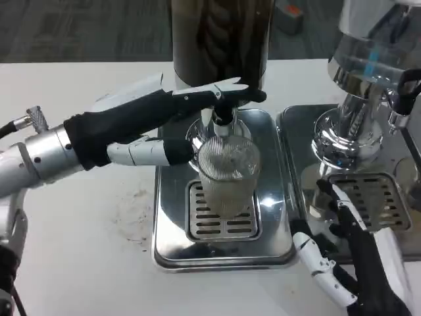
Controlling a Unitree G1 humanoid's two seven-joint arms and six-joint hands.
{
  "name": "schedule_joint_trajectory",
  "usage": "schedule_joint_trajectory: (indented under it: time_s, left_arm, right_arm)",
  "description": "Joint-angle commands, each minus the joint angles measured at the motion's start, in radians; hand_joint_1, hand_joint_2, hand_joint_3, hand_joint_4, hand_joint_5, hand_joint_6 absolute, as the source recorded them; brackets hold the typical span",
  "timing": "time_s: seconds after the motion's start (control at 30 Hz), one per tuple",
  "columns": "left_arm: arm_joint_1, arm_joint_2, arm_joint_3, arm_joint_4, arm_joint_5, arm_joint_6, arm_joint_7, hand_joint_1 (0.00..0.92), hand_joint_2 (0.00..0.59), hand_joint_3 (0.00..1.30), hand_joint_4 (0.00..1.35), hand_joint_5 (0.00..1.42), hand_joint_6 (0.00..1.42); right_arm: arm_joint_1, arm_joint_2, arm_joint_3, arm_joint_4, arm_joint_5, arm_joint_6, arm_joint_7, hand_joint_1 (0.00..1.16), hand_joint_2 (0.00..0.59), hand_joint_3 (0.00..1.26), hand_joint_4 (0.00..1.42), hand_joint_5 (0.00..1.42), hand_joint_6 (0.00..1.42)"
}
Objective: Grasp the cup under the faucet to collect the drink, then remove the cup.
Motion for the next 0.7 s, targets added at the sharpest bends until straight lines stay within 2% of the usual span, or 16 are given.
schedule_joint_trajectory:
  time_s: [0.03, 0.43, 0.53, 0.7]
  left_arm:
    - [0.026, 0.014, -0.026, 0.009, 0.03, -0.003, -0.012, 0.0, 0.03, 0.15, 0.02, 0.04, 0.05]
    - [0.028, 0.035, -0.046, 0.016, 0.069, -0.073, 0.041, 0.0, 0.033, 0.15, 0.02, 0.04, 0.06]
    - [0.029, 0.038, -0.051, 0.018, 0.073, -0.083, 0.05, 0.0, 0.036, 0.15, 0.02, 0.04, 0.06]
    - [0.031, 0.044, -0.061, 0.021, 0.083, -0.102, 0.069, 0.0, 0.038, 0.15, 0.02, 0.04, 0.06]
  right_arm:
    - [-0.032, -0.012, -0.027, -0.018, 0.057, -0.004, 0.058, 0.42, 0.244, 0.06, 0.0, 0.05, 0.18]
    - [-0.097, -0.021, -0.09, -0.058, 0.146, 0.064, 0.173, 0.54, 0.228, 0.0, 0.0, 0.0, 0.13]
    - [-0.127, -0.039, -0.102, -0.06, 0.174, 0.08, 0.221, 0.6, 0.209, 0.0, 0.0, 0.0, 0.13]
    - [-0.148, -0.049, -0.114, -0.072, 0.181, 0.106, 0.254, 0.61, 0.21, 0.0, 0.0, 0.0, 0.11]
